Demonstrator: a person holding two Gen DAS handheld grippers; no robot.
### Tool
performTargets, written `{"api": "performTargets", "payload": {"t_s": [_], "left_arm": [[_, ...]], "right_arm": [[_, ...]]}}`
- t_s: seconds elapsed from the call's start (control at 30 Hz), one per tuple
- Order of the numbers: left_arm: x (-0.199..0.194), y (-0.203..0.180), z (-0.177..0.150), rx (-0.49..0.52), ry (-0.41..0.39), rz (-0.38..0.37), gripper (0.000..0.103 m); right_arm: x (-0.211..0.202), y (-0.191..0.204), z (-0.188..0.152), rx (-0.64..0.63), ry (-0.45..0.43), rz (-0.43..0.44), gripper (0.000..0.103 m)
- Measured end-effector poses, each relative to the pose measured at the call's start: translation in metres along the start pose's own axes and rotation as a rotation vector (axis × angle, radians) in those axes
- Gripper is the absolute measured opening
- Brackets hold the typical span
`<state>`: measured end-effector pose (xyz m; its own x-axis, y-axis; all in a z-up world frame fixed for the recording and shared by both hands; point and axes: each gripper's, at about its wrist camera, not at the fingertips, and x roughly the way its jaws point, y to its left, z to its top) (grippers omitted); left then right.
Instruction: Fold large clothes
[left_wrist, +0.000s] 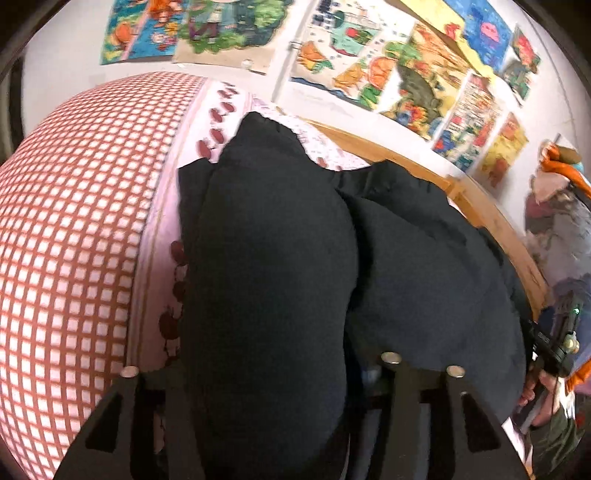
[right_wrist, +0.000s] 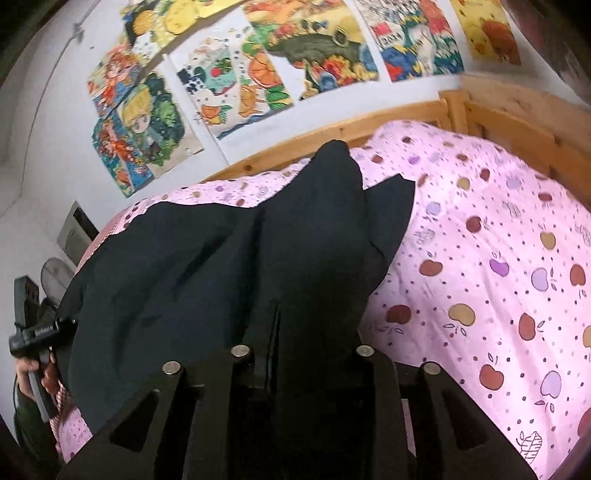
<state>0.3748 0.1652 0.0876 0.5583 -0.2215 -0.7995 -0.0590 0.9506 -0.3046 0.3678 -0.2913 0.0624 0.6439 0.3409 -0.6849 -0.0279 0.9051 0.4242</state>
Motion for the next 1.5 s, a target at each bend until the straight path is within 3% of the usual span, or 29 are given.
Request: {"api": "performTargets", "payload": {"t_s": [0.07, 0.1, 0.17, 0.33, 0.43, 0.53, 0.67, 1.03, 1.2, 1.27, 1.5], "left_arm": [[-0.004, 0.006, -0.003, -0.04, -0.023, 0.041, 0.078], [-0.007, 0.008, -0.004, -0.057, -0.04, 0.076, 0.082], [-0.015, 0.013, -0.008, -0.068, -0.079, 0.14, 0.09], [-0.027, -0.002, -0.021, 0.068, -0.159, 0.288, 0.095], [-0.052, -0.016, -0.031, 0.082, -0.267, 0.272, 0.103], [-0.077, -0.032, -0.038, 0.087, -0.379, 0.24, 0.103], [-0.107, -0.045, -0.053, 0.085, -0.488, 0.218, 0.103], [-0.158, -0.077, -0.079, 0.159, -0.583, 0.207, 0.103], [-0.176, -0.089, -0.088, 0.193, -0.615, 0.188, 0.103], [-0.182, -0.092, -0.091, 0.201, -0.619, 0.182, 0.103], [-0.195, -0.104, -0.104, 0.233, -0.66, 0.224, 0.103]], "right_arm": [[0.002, -0.003, -0.001, 0.015, 0.02, -0.016, 0.044], [0.002, -0.002, -0.002, 0.018, 0.026, -0.033, 0.05], [0.0, 0.001, -0.006, 0.006, 0.018, -0.099, 0.078], [-0.013, 0.024, -0.008, -0.158, -0.064, -0.312, 0.079], [-0.029, 0.041, -0.012, -0.213, -0.145, -0.358, 0.084], [-0.049, 0.058, -0.016, -0.234, -0.207, -0.33, 0.091], [-0.072, 0.077, -0.019, -0.261, -0.257, -0.278, 0.092], [-0.133, 0.105, -0.03, -0.284, -0.414, -0.23, 0.094], [-0.153, 0.117, -0.04, -0.303, -0.457, -0.221, 0.094], [-0.159, 0.122, -0.045, -0.309, -0.474, -0.222, 0.099], [-0.175, 0.134, -0.054, -0.318, -0.502, -0.194, 0.101]]}}
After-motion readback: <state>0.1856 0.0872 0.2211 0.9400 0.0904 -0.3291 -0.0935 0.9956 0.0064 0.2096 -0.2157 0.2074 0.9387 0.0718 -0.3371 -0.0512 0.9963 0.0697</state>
